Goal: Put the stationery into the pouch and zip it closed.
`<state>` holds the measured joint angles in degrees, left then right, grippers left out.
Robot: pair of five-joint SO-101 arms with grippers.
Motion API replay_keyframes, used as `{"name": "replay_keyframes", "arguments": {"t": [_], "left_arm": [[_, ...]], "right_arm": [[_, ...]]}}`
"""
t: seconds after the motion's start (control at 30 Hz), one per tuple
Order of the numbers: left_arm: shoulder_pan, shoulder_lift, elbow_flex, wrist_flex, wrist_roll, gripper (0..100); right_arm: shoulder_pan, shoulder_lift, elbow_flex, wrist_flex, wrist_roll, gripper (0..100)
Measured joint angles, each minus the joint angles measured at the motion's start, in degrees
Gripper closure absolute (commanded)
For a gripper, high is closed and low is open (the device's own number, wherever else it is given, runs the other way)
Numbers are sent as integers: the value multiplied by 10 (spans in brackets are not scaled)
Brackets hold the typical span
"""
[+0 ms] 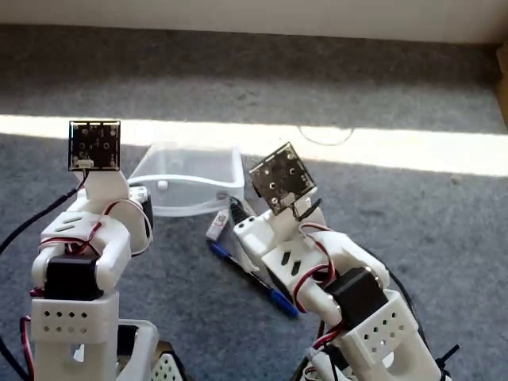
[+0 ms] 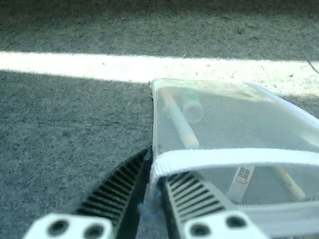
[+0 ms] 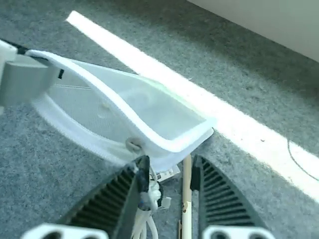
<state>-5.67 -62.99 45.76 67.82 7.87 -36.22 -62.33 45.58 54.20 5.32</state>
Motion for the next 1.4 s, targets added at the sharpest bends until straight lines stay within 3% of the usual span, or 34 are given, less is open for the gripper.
{"name": "replay_keyframes", "arguments": {"t": [0.27,0.5,0.83,1.4], "left_arm": [[-53,0,0,0,9,989],[-103,0,0,-9,18,989],[-146,0,0,-12,18,991],[-147,0,0,-12,20,992]], "right_arm": [[53,0,0,0,0,860],[55,12,0,0,0,860],[57,187,-40,0,0,858],[57,457,-148,0,0,857]]}}
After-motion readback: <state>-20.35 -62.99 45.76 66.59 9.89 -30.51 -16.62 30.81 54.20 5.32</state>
